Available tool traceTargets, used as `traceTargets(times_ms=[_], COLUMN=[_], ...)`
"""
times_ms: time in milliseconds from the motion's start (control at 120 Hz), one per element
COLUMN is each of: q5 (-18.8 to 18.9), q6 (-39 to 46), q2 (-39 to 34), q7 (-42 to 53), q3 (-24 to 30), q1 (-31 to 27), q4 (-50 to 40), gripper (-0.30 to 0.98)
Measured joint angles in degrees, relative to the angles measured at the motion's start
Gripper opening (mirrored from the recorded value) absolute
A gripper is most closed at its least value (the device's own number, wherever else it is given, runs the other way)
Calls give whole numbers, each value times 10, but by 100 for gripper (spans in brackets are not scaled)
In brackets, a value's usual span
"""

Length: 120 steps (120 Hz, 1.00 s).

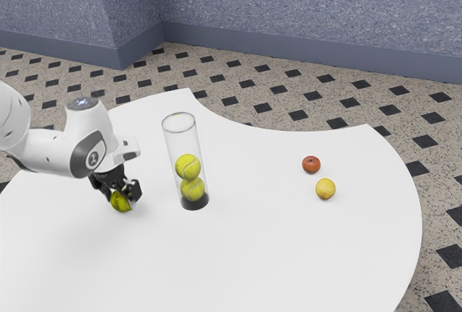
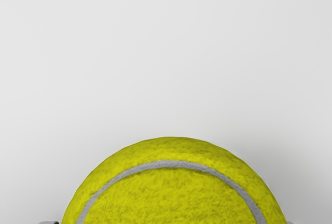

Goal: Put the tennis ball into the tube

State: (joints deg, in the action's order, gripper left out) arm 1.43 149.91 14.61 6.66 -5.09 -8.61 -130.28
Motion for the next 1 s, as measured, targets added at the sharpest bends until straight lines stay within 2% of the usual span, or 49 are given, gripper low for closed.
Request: traceTargets(times_ms=[375,542,742,1000], q5=[0,0,6,7], q6=[-9,-54,-119,-231], q2=[-9,-89,-213,-228], q7=[-8,-20,-38,-60], q3=[0,4,34,95], q1=[0,2,-6,4], q4=[4,1,6,124], gripper=[33,24,21,24])
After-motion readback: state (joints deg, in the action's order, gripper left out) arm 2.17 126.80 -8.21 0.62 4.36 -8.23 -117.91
